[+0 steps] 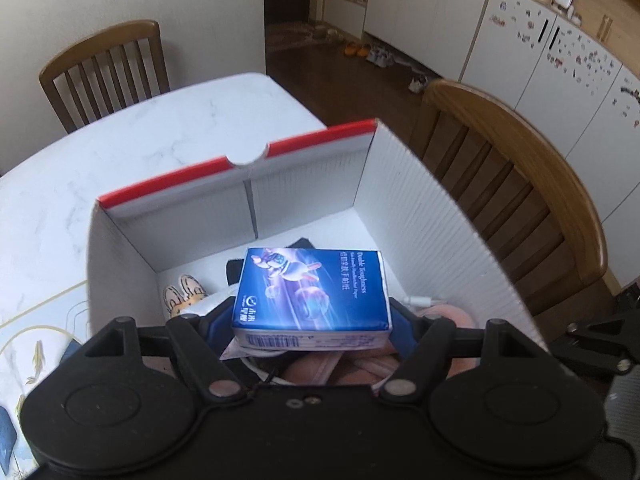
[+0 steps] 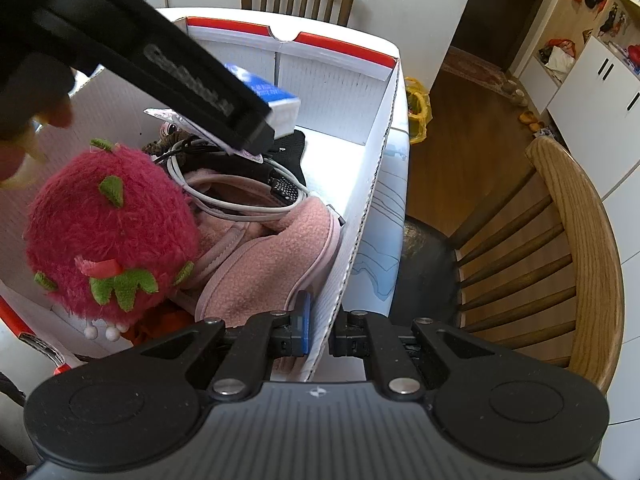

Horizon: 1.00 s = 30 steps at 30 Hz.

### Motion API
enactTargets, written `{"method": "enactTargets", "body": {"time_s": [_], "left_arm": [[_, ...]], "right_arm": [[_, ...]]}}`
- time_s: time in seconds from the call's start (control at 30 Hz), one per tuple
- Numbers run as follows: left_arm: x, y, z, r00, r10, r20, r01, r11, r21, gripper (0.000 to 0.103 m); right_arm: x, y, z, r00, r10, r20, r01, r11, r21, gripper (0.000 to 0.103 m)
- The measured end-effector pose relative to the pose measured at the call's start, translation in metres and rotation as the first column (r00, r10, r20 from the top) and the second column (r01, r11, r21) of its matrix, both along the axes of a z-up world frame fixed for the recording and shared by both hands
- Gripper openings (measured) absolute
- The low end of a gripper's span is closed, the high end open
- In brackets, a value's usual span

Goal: Organize objects

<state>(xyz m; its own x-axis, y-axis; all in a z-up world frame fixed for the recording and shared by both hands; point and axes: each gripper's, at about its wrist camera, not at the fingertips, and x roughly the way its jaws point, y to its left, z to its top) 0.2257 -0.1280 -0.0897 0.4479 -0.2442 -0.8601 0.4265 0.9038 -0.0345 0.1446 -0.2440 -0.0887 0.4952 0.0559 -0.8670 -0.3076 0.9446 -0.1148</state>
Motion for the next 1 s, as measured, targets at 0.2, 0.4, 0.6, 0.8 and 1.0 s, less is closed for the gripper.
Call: {"method": "enactTargets", "body": {"time_s": [0.2, 0.4, 0.6, 0.8, 1.0], "left_arm": [[0.006, -0.002, -0.012, 0.999, -0.011, -0.039, 0.011, 1.0, 0.014, 0.074], [0.006, -0.001, -0.009, 0.999, -0.012, -0.044, 0.012, 1.0, 0.01, 0.075], [-0.001, 0.007, 0.003, 1.0, 0.007, -0.015, -0.007, 1.0, -0.005, 0.084], [-0.012, 0.019, 0.021, 0.999, 0.039, 0.025, -0.039, 0.999, -0.032, 0.089], [-0.032, 0.032, 0.044, 0.992, 0.084, 0.096, -0.077, 0.995, -0.066, 0.089]], "right_arm": [[0.0, 0.0, 0.0, 1.0, -0.001, -0.001, 0.001, 1.0, 0.001, 0.008], [0.001, 0.0, 0.0, 1.0, -0.001, -0.003, 0.001, 1.0, 0.004, 0.008], [-0.001, -0.001, 0.003, 1.0, 0.001, 0.0, -0.001, 1.0, 0.009, 0.008], [-0.004, -0.003, 0.009, 1.0, 0.005, 0.011, -0.006, 1.0, 0.021, 0.008], [-0.012, -0.007, 0.024, 0.999, 0.023, 0.046, -0.025, 0.999, 0.041, 0.008]]}}
